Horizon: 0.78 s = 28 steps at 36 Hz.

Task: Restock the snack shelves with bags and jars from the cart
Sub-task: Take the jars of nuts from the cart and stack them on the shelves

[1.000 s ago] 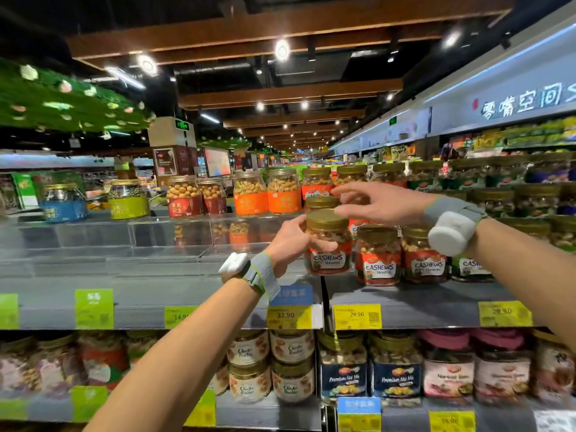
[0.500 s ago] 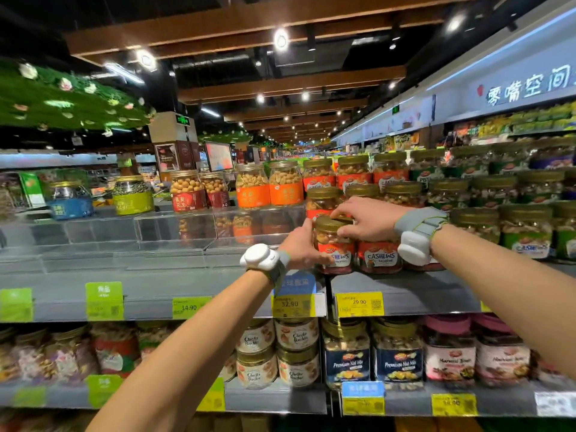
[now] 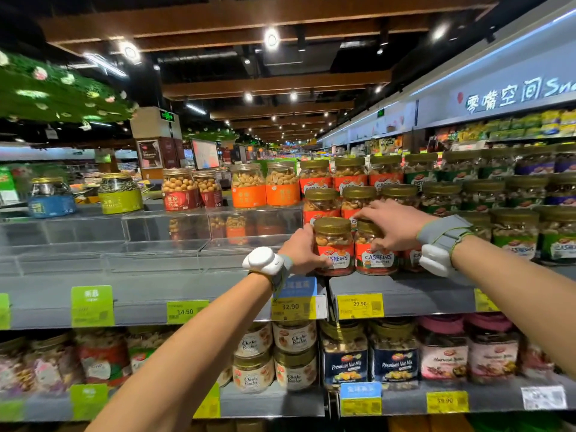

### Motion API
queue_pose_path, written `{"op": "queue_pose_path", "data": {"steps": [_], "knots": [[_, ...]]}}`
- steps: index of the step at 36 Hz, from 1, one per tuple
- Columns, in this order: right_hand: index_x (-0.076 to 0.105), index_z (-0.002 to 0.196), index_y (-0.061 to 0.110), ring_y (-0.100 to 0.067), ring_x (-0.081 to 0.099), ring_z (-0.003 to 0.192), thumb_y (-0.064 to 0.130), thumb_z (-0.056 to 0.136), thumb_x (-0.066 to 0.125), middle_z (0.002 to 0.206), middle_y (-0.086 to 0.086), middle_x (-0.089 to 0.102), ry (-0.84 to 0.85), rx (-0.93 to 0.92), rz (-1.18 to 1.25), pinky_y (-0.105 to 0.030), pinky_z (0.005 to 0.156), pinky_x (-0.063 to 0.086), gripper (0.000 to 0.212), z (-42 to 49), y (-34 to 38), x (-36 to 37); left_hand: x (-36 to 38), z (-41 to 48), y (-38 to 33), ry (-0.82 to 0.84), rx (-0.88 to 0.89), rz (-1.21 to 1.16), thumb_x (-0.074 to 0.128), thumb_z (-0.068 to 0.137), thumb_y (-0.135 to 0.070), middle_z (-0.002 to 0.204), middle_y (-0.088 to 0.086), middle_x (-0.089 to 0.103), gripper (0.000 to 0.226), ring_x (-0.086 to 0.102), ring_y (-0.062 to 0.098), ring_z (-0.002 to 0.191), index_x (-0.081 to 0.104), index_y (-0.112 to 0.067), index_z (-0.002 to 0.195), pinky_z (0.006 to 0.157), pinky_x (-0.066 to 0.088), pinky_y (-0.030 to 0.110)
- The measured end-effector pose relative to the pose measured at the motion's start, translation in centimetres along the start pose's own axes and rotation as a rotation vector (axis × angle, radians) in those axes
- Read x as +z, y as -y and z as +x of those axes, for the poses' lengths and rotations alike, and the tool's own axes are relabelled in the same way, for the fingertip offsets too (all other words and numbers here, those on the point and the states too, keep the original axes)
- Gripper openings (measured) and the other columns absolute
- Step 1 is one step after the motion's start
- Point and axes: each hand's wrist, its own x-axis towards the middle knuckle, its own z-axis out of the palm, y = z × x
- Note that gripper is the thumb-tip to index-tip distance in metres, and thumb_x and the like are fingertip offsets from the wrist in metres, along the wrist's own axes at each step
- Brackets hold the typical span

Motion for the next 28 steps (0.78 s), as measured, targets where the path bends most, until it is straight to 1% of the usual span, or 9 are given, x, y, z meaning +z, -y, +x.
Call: {"op": "queue_pose_path", "data": {"steps": [4,9,13,16,22,24,26,28], "knots": [[0.024,0.153,0.032,-0.028,0.037,0.135,0.040,0.088,0.072,0.151,-0.006,0.036,-0.029,0.014,0.009,-0.044,0.108,0.044,0.082,-0.3,0.4,0.4,0.1,-0.2,0.0,0.001,0.023,0.025,0.088,0.072,-0.041,0.134,0.011,0.056,0.089,0.055,0.027,0.123,0.039,-0.010,0.140,0.104,0.047,0.047],[0.025,0.155,0.027,-0.025,0.043,0.132,0.034,0.089,0.072,0.151,-0.002,0.038,-0.095,0.005,0.005,-0.040,0.106,0.045,0.081,-0.5,1.0,1.1,0.3,0.8,1.3,0.006,0.038,0.012,0.080,0.054,-0.058,0.129,0.005,0.059,0.101,0.057,0.024,0.119,0.042,-0.017,0.137,0.102,0.050,0.046],[0.028,0.154,0.025,-0.023,0.043,0.132,0.028,0.087,0.074,0.152,0.000,0.037,-0.113,-0.004,0.056,-0.040,0.107,0.044,0.081,-0.4,0.7,1.3,0.0,0.7,1.4,0.014,0.033,0.022,0.085,0.061,-0.051,0.127,0.008,0.058,0.094,0.059,0.026,0.117,0.042,-0.014,0.136,0.101,0.051,0.047],[0.032,0.152,0.026,-0.023,0.045,0.130,0.025,0.086,0.076,0.151,0.001,0.038,-0.132,-0.015,0.104,-0.040,0.106,0.044,0.079,-0.4,0.8,1.7,0.0,0.6,1.7,0.022,0.015,0.065,0.085,0.073,-0.045,0.130,0.012,0.055,0.085,0.058,0.030,0.118,0.041,-0.008,0.136,0.099,0.051,0.048],[0.033,0.152,0.026,-0.022,0.048,0.130,0.025,0.087,0.075,0.151,0.003,0.038,-0.169,-0.025,0.112,-0.038,0.104,0.046,0.078,-0.5,0.8,1.9,-0.2,0.2,0.7,0.032,-0.038,0.130,0.082,0.080,-0.042,0.137,0.018,0.047,0.085,0.053,0.035,0.124,0.036,-0.004,0.141,0.103,0.048,0.046],[0.032,0.152,0.025,-0.024,0.047,0.131,0.027,0.088,0.073,0.151,0.001,0.039,-0.194,-0.034,0.055,-0.041,0.107,0.043,0.076,-0.6,1.2,1.9,-0.7,-0.3,0.2,0.036,-0.087,0.153,0.080,0.083,-0.041,0.141,0.020,0.039,0.083,0.052,0.039,0.126,0.034,-0.005,0.141,0.104,0.046,0.045],[0.031,0.152,0.023,-0.024,0.042,0.134,0.030,0.090,0.069,0.150,-0.001,0.040,-0.231,-0.046,0.011,-0.042,0.110,0.038,0.073,-1.2,1.3,2.0,-0.9,-1.3,-0.9,0.017,-0.121,0.154,0.078,0.083,-0.044,0.141,0.020,0.032,0.083,0.051,0.042,0.126,0.033,-0.005,0.141,0.105,0.044,0.046],[0.033,0.151,0.022,-0.024,0.036,0.134,0.034,0.089,0.068,0.148,-0.003,0.040,-0.294,-0.047,0.043,-0.043,0.111,0.035,0.072,-2.1,1.3,2.0,-0.9,-2.3,-2.1,-0.068,-0.117,0.122,0.078,0.082,-0.046,0.136,0.018,0.030,0.084,0.052,0.044,0.123,0.032,-0.008,0.141,0.104,0.046,0.049]]}}
